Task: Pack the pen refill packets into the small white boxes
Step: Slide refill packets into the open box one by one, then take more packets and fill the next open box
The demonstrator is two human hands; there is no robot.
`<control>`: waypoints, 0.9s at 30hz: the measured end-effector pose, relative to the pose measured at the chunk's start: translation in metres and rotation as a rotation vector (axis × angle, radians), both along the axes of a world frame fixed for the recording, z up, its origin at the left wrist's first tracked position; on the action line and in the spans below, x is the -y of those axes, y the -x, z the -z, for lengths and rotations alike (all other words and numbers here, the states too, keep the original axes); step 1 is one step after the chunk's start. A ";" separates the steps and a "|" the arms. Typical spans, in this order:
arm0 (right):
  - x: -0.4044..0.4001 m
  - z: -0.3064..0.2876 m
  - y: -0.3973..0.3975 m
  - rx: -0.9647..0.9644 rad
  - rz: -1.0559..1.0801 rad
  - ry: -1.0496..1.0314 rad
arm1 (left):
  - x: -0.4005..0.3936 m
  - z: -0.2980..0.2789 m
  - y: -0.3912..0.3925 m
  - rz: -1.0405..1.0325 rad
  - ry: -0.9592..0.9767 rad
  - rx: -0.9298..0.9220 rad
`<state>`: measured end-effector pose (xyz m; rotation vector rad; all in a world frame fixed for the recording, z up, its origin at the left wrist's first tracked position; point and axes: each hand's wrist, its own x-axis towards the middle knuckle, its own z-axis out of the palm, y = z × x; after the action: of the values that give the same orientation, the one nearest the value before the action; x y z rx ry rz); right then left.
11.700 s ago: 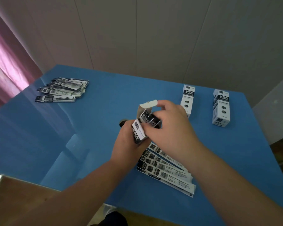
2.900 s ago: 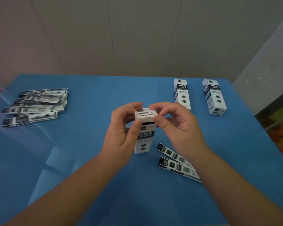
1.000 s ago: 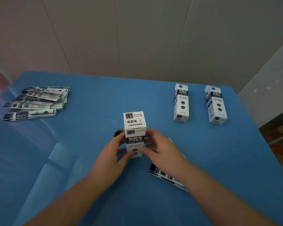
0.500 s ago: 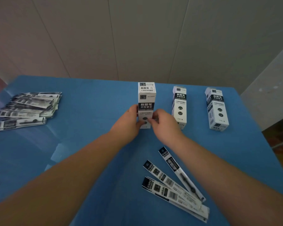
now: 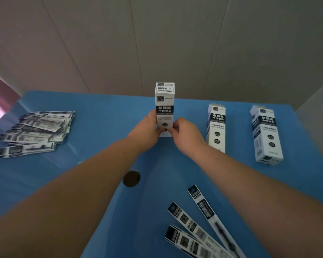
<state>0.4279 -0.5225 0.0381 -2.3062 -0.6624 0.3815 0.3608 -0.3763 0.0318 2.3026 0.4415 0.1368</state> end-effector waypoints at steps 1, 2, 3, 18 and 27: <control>0.001 0.000 0.000 -0.011 0.001 -0.005 | -0.001 0.002 0.000 -0.002 0.022 -0.008; 0.003 0.000 0.000 -0.018 0.002 -0.010 | -0.002 0.004 0.001 -0.010 0.050 -0.024; 0.006 -0.001 0.000 -0.022 0.006 -0.018 | -0.001 0.007 0.003 -0.026 0.082 -0.045; 0.175 -0.041 0.000 0.238 0.176 0.232 | 0.103 0.007 0.066 0.086 -0.224 0.008; 0.259 -0.036 0.022 0.209 0.284 0.334 | 0.154 -0.010 -0.012 0.065 -0.341 -0.055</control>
<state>0.4056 -0.7812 0.0737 -2.7397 -0.3798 0.1246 0.3728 -0.5303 0.0416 2.6578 0.3943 0.1236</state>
